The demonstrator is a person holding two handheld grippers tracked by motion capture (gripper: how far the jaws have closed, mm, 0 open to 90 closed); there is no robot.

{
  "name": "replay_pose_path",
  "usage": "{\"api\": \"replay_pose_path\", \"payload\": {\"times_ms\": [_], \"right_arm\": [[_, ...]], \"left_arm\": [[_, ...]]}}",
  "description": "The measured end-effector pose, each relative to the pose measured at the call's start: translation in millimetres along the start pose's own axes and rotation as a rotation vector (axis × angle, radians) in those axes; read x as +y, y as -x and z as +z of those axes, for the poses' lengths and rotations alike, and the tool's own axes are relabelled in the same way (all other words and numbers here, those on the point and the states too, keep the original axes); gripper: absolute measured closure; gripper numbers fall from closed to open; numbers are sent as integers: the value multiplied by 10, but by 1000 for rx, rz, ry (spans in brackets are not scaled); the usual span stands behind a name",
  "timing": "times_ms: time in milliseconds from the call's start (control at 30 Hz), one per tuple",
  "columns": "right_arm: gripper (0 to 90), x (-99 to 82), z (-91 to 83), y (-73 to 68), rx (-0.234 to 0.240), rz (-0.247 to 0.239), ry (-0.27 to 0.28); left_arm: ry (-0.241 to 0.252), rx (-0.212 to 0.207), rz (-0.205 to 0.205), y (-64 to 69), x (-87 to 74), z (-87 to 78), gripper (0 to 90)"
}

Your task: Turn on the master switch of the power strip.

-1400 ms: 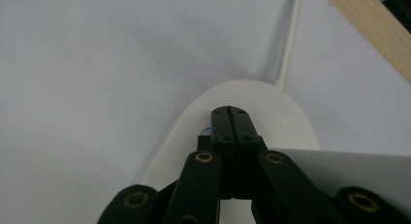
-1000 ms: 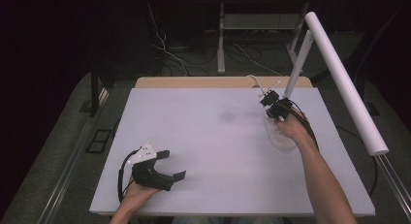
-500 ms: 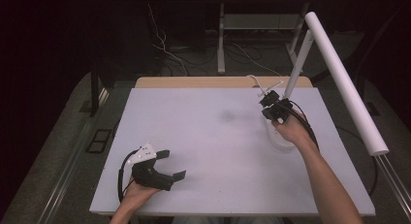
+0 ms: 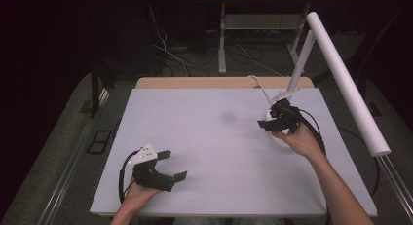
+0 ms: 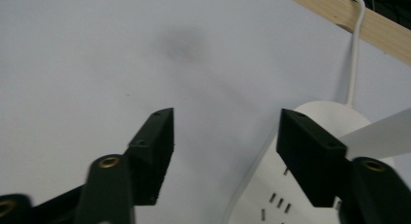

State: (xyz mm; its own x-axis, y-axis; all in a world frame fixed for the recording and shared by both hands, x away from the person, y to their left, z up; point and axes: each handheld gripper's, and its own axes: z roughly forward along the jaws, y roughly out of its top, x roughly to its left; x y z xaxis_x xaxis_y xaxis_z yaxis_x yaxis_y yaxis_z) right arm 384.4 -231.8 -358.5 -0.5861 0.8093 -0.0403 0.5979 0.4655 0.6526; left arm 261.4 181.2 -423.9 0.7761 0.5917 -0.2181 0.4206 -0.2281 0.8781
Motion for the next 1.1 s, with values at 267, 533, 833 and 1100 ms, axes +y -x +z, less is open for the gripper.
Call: {"api": "replay_pose_path", "payload": {"times_ms": [267, 533, 833, 1100], "right_arm": [[28, -197, -190, -135, 74, -9, 57], [1, -436, -338, -215, 130, 27, 119], [1, -711, -451, -286, 152, 75, 166], [1, -964, -506, -285, 170, 117, 178]], "left_arm": [[-3, -3, -4, 12, 0, 16, 0], [0, -1, -3, 6, 0, 15, 0], [-3, 0, -7, 8, -2, 20, 0], [-3, 4, -11, 3, -4, 13, 0]]}}
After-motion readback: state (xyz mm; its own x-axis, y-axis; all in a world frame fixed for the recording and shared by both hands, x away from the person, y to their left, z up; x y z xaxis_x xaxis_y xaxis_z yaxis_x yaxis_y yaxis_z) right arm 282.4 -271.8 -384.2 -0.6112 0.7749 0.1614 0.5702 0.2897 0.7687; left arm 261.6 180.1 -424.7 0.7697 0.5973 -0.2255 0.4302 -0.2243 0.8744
